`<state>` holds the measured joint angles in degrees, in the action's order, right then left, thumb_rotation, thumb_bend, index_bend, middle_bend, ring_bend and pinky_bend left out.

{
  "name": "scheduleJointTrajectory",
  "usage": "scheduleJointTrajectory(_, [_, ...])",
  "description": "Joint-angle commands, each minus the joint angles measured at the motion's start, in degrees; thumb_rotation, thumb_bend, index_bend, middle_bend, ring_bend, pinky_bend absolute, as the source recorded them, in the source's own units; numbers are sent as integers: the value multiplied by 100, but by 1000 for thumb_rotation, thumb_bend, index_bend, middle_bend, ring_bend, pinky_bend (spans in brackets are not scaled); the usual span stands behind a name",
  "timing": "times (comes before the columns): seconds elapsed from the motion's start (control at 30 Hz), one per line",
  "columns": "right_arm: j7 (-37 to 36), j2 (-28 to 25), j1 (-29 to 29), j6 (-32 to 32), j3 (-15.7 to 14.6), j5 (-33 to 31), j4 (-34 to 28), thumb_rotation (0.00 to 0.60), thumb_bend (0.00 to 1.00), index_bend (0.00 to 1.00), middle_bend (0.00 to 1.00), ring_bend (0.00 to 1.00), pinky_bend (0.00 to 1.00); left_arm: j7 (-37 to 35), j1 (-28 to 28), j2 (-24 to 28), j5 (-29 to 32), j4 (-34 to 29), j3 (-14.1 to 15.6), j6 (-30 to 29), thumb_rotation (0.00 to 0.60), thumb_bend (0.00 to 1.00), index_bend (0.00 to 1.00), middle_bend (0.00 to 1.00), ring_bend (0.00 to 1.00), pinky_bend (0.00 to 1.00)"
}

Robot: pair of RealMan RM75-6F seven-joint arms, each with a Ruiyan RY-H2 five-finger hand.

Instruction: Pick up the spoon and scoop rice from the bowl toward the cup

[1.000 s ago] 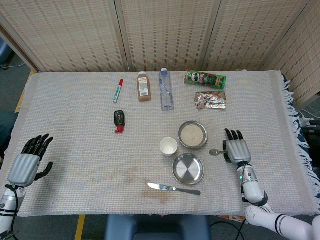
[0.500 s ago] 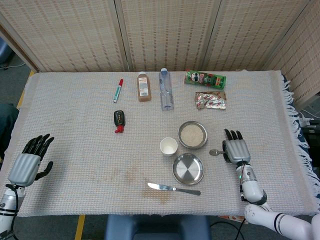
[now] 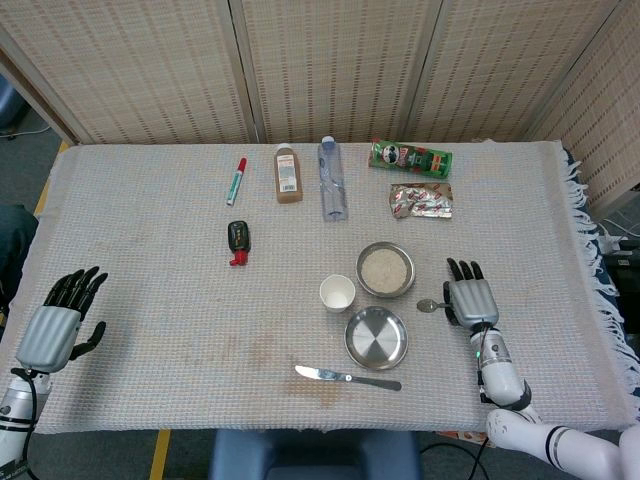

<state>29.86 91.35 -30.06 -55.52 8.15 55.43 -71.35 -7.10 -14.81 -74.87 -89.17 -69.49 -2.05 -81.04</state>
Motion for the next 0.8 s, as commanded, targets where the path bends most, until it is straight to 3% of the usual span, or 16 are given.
scheduleJointTrajectory(0.03, [-4,12,-8,10,-2,-18,8,600,309,543,16,0,0,16,-25,4,18,16,-15,44,600,426,0,0,0,99])
scheduleJointTrajectory(0.17, [-17,22,-13,-18,-11,-13,-7,600,311,562,40,0,0,13,-29,13,10,-2,-10,38,600,425,0,0,0,99])
scheduleJointTrajectory(0.27, [-40,29,-7,-92,-23,60,-10,600,314,599,162,7,0,16,-44,12,15,-14,-25,40,600,425,0,0,0,99])
scheduleJointTrajectory(0.33, [-27,41,-6,-124,-40,93,-1,600,317,626,292,69,0,8,-39,6,43,-7,-25,61,600,426,0,0,0,99])
scheduleJointTrajectory(0.43, [32,57,-6,-146,-58,78,-6,600,320,661,388,152,0,-35,-57,-19,43,20,-34,71,600,425,0,0,0,99])
scheduleJointTrajectory(0.8, [-10,46,7,-337,-37,214,-95,600,325,724,492,252,0,10,-120,4,143,-84,-90,191,600,425,0,0,0,99])
